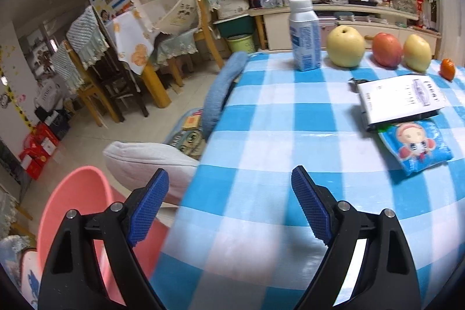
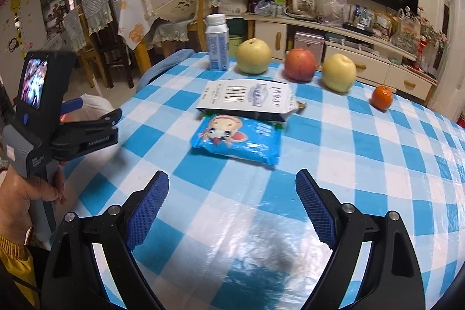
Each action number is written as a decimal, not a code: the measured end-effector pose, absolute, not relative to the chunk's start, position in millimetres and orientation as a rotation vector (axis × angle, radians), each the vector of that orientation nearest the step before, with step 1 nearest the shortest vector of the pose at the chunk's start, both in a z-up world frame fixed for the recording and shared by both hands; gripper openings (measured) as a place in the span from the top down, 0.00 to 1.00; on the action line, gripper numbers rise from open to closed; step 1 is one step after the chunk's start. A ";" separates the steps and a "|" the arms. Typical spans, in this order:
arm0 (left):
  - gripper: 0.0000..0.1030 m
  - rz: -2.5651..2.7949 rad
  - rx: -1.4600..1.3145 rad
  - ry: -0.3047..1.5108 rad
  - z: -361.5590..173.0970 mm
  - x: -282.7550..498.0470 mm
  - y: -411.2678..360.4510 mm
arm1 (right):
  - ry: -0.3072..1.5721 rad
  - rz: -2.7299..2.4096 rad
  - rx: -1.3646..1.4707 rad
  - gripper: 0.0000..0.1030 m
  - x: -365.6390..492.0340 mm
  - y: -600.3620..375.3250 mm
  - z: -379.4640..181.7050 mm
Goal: Collect trash
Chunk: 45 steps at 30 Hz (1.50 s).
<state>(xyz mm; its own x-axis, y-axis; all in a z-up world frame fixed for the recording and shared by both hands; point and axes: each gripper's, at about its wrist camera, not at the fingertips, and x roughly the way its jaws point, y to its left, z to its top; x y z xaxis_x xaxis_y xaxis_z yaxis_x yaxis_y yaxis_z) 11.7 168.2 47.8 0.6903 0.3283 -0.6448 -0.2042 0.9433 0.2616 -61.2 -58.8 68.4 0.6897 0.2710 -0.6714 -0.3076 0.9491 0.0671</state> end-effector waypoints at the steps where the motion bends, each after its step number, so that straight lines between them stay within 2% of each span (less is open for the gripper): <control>1: 0.16 0.273 0.149 0.750 49.4 11.2 165.7 | 0.746 0.310 -0.039 0.14 -58.7 -65.8 69.1; 11: 0.16 -0.003 -0.129 0.732 59.7 40.8 128.3 | 0.778 0.170 0.094 0.14 -37.3 -139.5 74.0; 19: 0.16 -0.044 -0.247 0.807 64.7 138.9 87.3 | 0.818 0.174 0.162 0.14 -33.4 -166.9 72.2; 20: 0.17 -0.026 -0.232 0.834 63.0 154.5 81.8 | 0.823 0.177 0.165 0.14 -32.9 -167.4 71.3; 22: 0.30 0.018 -0.212 0.889 58.8 178.9 75.2 | 0.831 0.182 0.170 0.14 -31.7 -169.9 70.2; 24: 0.35 0.049 -0.213 0.944 51.4 202.1 70.8 | 0.838 0.186 0.176 0.14 -30.0 -172.2 69.2; 31: 0.36 0.147 -0.125 1.090 22.1 245.7 57.9 | 0.870 0.192 0.208 0.14 -25.5 -181.5 65.9; 34: 0.36 0.169 -0.073 1.128 6.5 246.6 53.0 | 0.873 0.196 0.215 0.14 -26.5 -184.0 66.6; 45: 0.36 0.074 -0.026 1.104 10.9 184.6 25.5 | 0.880 0.194 0.219 0.14 -27.4 -189.9 67.3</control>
